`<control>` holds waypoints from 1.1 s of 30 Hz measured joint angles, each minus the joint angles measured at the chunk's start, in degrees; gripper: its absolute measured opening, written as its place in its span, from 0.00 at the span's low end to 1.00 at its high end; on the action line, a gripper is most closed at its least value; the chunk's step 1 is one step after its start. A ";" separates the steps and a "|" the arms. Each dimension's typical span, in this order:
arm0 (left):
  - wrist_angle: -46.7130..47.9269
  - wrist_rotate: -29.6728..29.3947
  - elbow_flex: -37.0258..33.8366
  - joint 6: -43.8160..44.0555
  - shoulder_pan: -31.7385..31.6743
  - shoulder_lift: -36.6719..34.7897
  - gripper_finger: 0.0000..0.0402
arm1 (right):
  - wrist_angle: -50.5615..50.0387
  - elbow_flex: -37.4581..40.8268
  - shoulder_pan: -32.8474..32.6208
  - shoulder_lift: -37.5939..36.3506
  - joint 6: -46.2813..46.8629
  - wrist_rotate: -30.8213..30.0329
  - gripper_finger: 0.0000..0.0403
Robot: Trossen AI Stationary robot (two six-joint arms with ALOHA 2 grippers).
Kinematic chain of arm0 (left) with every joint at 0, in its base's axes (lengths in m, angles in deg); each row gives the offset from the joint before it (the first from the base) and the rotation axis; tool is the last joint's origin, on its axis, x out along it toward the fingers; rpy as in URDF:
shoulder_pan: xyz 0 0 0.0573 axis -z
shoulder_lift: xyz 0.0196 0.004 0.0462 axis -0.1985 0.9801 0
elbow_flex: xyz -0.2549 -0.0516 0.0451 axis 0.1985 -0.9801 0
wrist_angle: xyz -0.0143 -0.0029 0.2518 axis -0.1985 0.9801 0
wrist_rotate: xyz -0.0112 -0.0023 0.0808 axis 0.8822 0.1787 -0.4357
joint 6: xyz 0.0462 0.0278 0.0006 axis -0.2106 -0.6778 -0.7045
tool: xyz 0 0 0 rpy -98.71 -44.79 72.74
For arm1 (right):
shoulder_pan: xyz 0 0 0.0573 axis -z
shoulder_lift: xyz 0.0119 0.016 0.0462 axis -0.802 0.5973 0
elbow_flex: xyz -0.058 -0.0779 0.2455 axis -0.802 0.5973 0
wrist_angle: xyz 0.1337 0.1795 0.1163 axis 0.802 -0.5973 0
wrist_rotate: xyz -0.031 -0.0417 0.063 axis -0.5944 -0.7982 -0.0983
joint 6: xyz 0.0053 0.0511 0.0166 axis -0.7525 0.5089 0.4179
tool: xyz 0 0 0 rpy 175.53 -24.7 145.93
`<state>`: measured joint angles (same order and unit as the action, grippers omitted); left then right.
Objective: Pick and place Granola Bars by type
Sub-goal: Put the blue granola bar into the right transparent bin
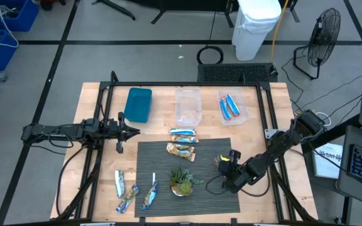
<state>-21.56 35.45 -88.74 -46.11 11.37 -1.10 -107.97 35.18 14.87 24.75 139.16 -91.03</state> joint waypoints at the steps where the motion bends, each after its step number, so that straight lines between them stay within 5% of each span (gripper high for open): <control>1: 0.01 0.00 0.00 0.00 0.00 -0.01 0.12 | 0.13 0.06 0.02 -0.67 -0.60 0.49 0.00; 11: 0.06 0.00 0.00 0.00 0.00 0.00 0.12 | 1.06 -3.47 0.00 -12.93 -6.89 0.33 0.00; 20: 0.05 0.00 0.00 0.00 0.01 -0.01 0.12 | -8.31 -3.49 1.53 -16.52 0.94 4.36 0.02; 33: 0.07 0.00 0.00 0.00 0.01 -0.01 0.12 | 2.62 6.28 1.75 -14.67 9.30 9.64 0.38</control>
<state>-21.50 35.45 -88.74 -46.11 11.38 -1.11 -105.35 41.45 16.62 10.08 148.46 -81.40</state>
